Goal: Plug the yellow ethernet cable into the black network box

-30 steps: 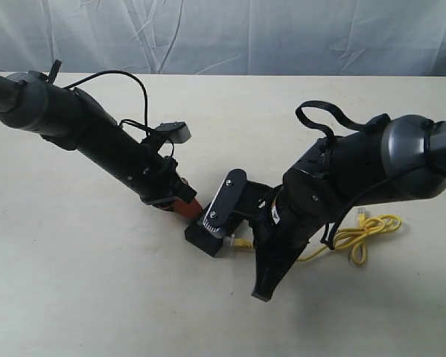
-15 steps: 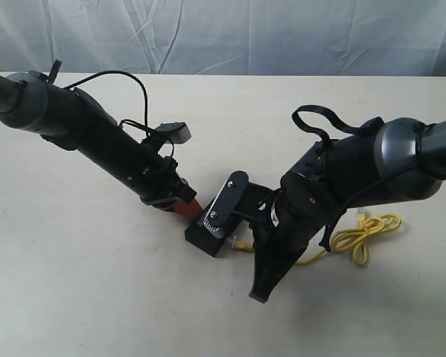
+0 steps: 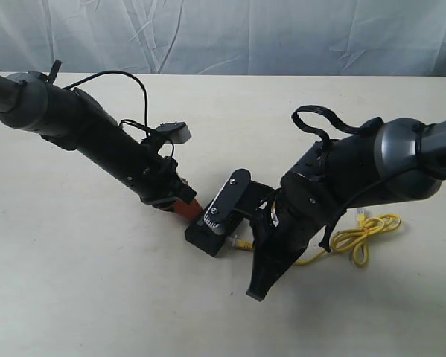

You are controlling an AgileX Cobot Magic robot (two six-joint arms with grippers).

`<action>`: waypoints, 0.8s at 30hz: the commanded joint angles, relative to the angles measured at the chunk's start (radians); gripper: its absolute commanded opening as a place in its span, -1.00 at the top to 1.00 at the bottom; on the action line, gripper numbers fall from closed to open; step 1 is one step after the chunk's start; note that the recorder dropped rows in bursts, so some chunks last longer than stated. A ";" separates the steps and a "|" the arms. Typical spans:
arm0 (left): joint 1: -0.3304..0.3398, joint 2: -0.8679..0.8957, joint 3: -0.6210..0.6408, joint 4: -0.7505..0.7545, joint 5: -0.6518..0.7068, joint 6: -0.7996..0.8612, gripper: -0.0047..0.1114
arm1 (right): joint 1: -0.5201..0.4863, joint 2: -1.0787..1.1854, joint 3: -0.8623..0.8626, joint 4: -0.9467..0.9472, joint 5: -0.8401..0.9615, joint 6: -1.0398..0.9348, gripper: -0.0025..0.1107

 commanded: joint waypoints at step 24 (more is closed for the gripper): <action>-0.001 0.010 0.001 0.031 -0.002 -0.008 0.92 | 0.001 -0.024 0.003 0.009 0.014 -0.154 0.97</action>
